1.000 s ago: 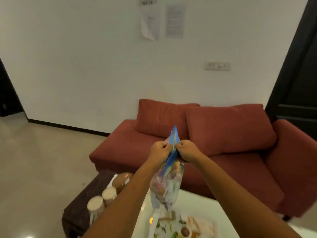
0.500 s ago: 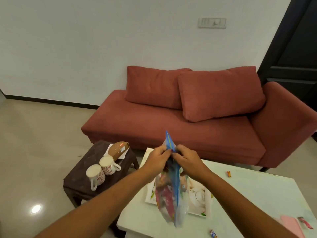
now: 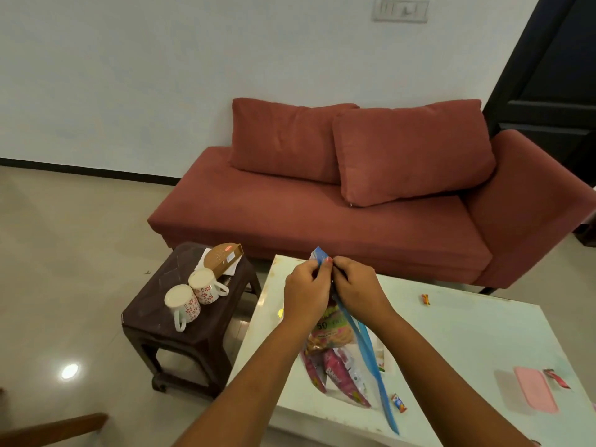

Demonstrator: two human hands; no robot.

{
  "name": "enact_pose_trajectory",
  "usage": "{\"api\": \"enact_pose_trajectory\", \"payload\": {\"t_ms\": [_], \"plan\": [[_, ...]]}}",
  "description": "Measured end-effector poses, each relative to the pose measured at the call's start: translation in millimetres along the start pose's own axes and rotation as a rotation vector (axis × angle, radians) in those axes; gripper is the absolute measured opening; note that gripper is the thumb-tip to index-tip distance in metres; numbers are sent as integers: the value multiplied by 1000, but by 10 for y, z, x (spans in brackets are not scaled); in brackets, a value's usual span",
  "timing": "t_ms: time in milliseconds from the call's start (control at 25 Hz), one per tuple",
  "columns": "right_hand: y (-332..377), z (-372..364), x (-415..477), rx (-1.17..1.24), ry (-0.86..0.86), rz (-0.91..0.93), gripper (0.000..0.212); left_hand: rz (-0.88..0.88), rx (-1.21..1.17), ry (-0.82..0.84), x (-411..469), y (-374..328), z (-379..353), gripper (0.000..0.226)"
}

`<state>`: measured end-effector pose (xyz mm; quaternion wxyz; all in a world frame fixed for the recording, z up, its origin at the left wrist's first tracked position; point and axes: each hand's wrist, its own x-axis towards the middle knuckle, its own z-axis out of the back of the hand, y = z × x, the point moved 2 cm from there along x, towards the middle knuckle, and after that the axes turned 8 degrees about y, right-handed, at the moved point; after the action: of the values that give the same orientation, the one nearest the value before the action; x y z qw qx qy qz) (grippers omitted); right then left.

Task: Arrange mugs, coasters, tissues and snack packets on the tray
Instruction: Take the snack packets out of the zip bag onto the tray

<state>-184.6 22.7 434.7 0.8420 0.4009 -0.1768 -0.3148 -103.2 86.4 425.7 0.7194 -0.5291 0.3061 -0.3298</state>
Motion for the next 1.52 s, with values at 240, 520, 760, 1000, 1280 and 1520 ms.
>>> {"api": "enact_pose_trajectory", "payload": {"t_ms": [240,520,760,1000,1280,1520], "plan": [[15,-98,171,104,-192,-39,16,-24,-83,271,345,9,130,31],[-81,-514,511,-21,-332,-185,16,47,123,-10,554,313,173,33],[-167,-634,730,-85,-331,-247,18,14,289,-98,797,408,187,34],[-284,-570,904,-89,-390,-362,19,24,311,-157,946,439,123,30],[-457,-250,1039,-43,-122,-284,23,-121,95,38,1189,283,45,38],[-573,41,1243,0,-139,-202,26,137,39,76,1381,304,-251,30]]}}
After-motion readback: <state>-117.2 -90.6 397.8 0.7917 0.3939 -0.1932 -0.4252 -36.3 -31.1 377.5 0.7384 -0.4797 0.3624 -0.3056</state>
